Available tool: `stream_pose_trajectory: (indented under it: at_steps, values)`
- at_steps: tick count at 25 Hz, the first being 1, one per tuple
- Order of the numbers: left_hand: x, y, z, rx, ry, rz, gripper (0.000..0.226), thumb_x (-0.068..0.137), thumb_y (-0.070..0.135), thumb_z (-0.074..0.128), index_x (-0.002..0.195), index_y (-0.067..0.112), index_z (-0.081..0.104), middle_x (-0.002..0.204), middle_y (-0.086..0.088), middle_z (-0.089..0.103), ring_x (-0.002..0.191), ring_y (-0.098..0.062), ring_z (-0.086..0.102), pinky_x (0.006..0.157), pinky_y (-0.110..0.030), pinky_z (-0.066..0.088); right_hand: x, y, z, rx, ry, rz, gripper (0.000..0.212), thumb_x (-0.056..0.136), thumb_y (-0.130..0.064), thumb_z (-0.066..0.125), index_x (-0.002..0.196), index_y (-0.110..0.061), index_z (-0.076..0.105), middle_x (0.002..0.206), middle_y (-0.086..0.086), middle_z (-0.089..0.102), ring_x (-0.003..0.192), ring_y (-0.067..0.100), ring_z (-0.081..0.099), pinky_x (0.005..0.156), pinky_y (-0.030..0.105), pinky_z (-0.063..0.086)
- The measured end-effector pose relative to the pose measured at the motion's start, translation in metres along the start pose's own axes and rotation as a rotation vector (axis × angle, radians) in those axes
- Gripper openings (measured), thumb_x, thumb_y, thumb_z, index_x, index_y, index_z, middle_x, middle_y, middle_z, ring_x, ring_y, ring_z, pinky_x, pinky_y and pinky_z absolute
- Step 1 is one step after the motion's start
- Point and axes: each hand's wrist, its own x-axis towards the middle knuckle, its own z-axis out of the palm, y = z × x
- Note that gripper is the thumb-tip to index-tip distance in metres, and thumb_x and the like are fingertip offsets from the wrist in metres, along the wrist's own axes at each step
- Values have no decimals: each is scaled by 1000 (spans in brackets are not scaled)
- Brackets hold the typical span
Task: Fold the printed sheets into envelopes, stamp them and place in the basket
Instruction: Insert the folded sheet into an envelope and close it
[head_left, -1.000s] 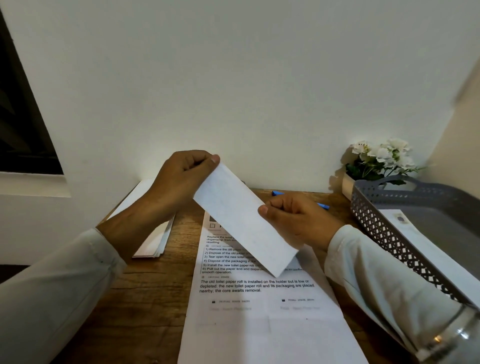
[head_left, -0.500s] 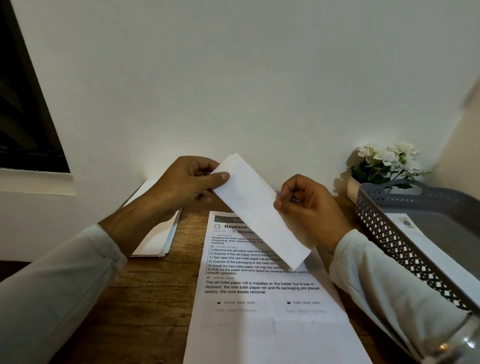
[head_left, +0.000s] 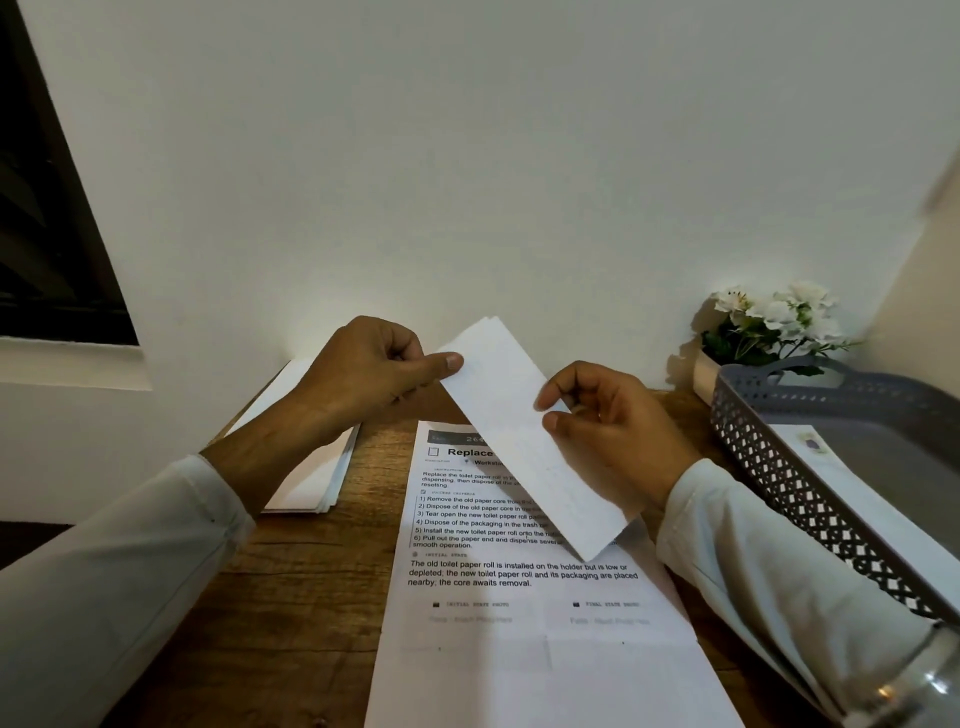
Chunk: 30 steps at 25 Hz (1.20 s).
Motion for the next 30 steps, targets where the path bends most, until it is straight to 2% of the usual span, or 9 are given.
stream_pose_trajectory:
  at_steps: [2, 5, 8, 12, 19, 21, 24, 27, 30]
  values:
    - [-2, 1, 2, 24, 33, 12, 33, 72, 53, 83, 83, 23, 71, 81, 2, 71, 69, -15, 68, 66, -34, 57, -3, -1, 4, -10, -39, 23, 17, 90, 7, 64, 92, -10, 68, 71, 3, 61, 57, 23, 51, 58, 36, 42]
    - [-7, 9, 5, -71, -77, 73, 29, 79, 39, 82, 105, 31, 72, 98, 6, 70, 80, -12, 70, 75, -37, 61, -9, -9, 12, -78, -135, 36, 17, 91, 7, 64, 95, -9, 69, 76, -1, 62, 55, 17, 54, 53, 28, 44]
    - [-7, 13, 6, -74, -66, 121, 11, 88, 33, 74, 92, 24, 79, 90, 5, 76, 84, -14, 72, 83, -47, 60, -10, -14, 16, -134, -166, 41, 18, 92, 7, 62, 97, -8, 70, 83, 12, 66, 54, 15, 54, 52, 27, 45]
    - [-6, 8, 5, -48, -22, 99, 17, 89, 37, 72, 86, 22, 79, 85, 7, 76, 82, -14, 72, 83, -50, 59, -11, -15, 14, -101, -125, 36, 17, 91, 9, 62, 94, -6, 70, 76, -3, 64, 55, 8, 54, 54, 23, 45]
    - [-1, 7, 0, -116, 129, 74, 23, 84, 35, 77, 77, 13, 74, 71, 0, 73, 67, -18, 69, 65, -34, 57, -10, -8, 10, -108, -115, 104, 25, 92, 6, 63, 98, -14, 77, 85, 3, 72, 63, 20, 61, 60, 32, 51]
    - [-4, 4, -10, -61, 85, 86, 21, 92, 35, 69, 83, 18, 77, 78, 3, 75, 70, -14, 69, 67, -30, 54, -9, -4, 7, -115, -131, 136, 30, 91, 4, 66, 100, -21, 80, 99, 0, 76, 79, 22, 72, 76, 40, 61]
    - [-19, -11, -23, 112, -50, 112, 15, 95, 34, 65, 90, 28, 78, 86, 10, 76, 81, -8, 70, 75, -31, 56, -8, 2, 10, -24, -156, 183, 37, 90, 7, 66, 106, -23, 80, 114, 3, 76, 100, 28, 73, 92, 49, 59]
    - [-41, -26, -36, 283, -127, 150, 7, 90, 34, 71, 93, 33, 77, 91, 19, 74, 88, -3, 68, 80, -32, 56, -10, 6, 13, -7, -184, 197, 38, 88, 8, 67, 108, -22, 79, 118, 4, 74, 107, 25, 71, 95, 43, 58]
    - [-62, -33, -56, 382, -263, 42, 19, 82, 43, 78, 99, 36, 74, 99, 25, 70, 97, 1, 64, 86, -27, 56, -12, 11, 16, 1, -239, 202, 39, 86, 11, 69, 108, -20, 80, 123, 13, 71, 105, 21, 70, 94, 34, 57]
